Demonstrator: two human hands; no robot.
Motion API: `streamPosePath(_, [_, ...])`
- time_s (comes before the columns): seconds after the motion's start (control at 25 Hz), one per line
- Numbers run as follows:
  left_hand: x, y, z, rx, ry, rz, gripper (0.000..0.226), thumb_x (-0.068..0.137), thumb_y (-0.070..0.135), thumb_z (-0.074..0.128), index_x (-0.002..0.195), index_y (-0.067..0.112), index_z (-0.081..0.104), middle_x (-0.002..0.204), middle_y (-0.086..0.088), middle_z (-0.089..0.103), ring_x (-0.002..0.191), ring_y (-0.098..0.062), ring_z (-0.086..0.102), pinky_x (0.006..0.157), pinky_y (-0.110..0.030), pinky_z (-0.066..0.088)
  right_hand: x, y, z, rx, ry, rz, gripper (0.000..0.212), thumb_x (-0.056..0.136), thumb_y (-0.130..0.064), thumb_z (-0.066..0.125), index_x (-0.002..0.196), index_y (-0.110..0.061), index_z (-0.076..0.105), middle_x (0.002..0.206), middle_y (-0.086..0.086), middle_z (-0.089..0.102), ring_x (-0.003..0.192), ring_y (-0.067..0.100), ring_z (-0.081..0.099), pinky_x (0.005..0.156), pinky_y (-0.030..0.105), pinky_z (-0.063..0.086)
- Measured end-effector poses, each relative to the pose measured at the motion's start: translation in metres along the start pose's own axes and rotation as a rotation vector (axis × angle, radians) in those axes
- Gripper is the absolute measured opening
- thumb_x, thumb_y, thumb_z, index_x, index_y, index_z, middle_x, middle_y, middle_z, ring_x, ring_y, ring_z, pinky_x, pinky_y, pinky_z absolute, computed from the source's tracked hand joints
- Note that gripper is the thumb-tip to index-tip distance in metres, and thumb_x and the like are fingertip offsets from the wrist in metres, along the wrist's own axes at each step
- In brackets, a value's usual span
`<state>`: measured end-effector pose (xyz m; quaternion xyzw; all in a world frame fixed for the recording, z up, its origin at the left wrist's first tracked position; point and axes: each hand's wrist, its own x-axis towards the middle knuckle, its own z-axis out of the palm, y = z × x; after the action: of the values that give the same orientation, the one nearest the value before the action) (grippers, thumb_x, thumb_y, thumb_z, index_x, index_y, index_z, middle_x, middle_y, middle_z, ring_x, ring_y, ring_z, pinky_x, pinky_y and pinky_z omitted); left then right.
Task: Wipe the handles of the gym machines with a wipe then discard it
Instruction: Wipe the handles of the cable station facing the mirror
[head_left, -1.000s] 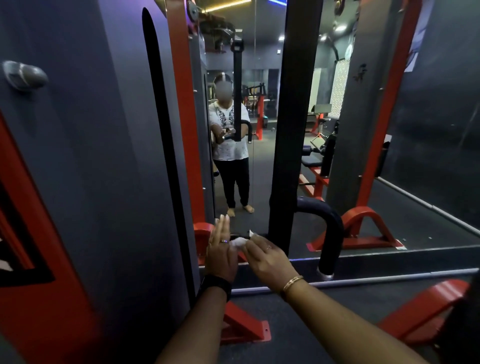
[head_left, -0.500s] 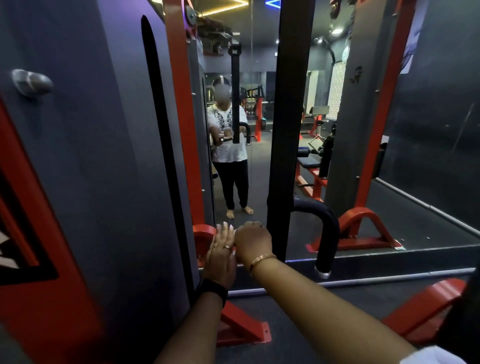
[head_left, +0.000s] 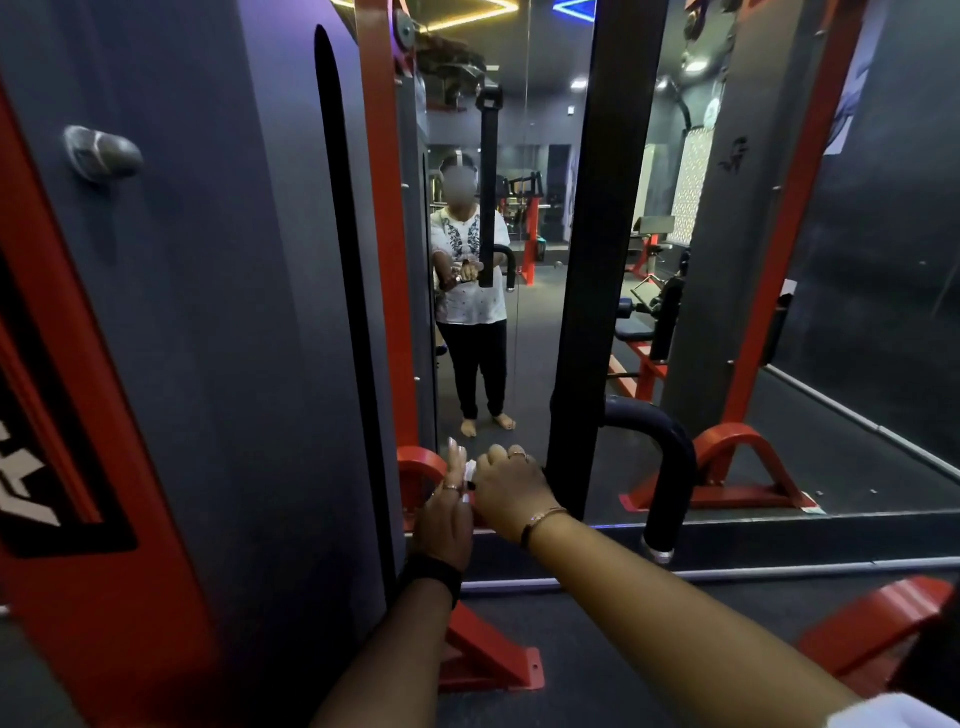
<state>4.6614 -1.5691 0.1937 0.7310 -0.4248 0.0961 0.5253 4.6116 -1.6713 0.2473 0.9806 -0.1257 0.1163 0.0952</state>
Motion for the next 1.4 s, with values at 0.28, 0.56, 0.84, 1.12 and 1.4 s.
streamPosePath(0.28, [0.008, -0.003, 0.006, -0.092, 0.087, 0.037, 0.056, 0.088, 0.016, 0.031, 0.144, 0.011, 0.029, 0.140, 0.004, 0.041, 0.129, -0.017, 0.046, 0.108, -0.025, 0.035, -0.024, 0.018, 0.030, -0.096, 0.572, -0.521, 0.028, 0.082, -0.006, 0.052, 0.102, -0.002, 0.072, 0.103, 0.010, 0.070, 0.100, 0.025, 0.065, 0.092, 0.034, 0.051])
streamPosePath(0.56, [0.021, -0.010, 0.024, -0.435, 0.269, -0.346, 0.052, 0.088, 0.022, 0.029, 0.139, 0.025, 0.039, 0.141, -0.005, 0.048, 0.125, -0.012, 0.050, 0.108, -0.022, 0.034, -0.049, 0.026, 0.046, 0.039, 0.516, -0.450, 0.040, 0.086, -0.006, 0.042, 0.119, 0.001, 0.064, 0.126, 0.009, 0.062, 0.117, 0.023, 0.059, 0.093, 0.033, 0.051])
streamPosePath(0.84, [-0.001, -0.002, 0.028, -0.931, 0.350, -0.820, 0.011, 0.084, 0.026, 0.054, 0.085, 0.018, 0.061, 0.084, -0.010, 0.061, 0.066, -0.012, 0.060, 0.056, -0.018, 0.048, -0.049, -0.009, 0.028, 1.059, 0.082, 0.176, 0.034, 0.089, 0.005, 0.045, 0.117, -0.003, 0.061, 0.118, 0.015, 0.061, 0.109, 0.023, 0.058, 0.094, 0.026, 0.043])
streamPosePath(1.12, [-0.035, 0.008, 0.016, -0.801, 0.313, -0.805, 0.032, 0.094, 0.010, 0.056, 0.063, 0.014, 0.064, 0.056, -0.003, 0.061, 0.049, -0.011, 0.056, 0.054, -0.024, 0.045, -0.056, -0.017, 0.013, 1.799, -0.346, 0.262, 0.022, 0.095, 0.001, 0.045, 0.100, -0.006, 0.065, 0.078, 0.008, 0.068, 0.066, 0.012, 0.063, 0.059, 0.018, 0.049])
streamPosePath(1.4, [-0.078, 0.062, 0.016, -0.796, 0.602, -0.820, 0.013, 0.095, 0.009, 0.055, 0.091, 0.001, 0.065, 0.082, -0.019, 0.064, 0.053, -0.014, 0.060, 0.051, -0.024, 0.047, -0.089, 0.002, 0.018, 1.843, -0.491, 0.104, 0.015, 0.088, 0.008, 0.055, 0.101, 0.000, 0.055, 0.094, 0.018, 0.060, 0.082, 0.028, 0.057, 0.074, 0.034, 0.046])
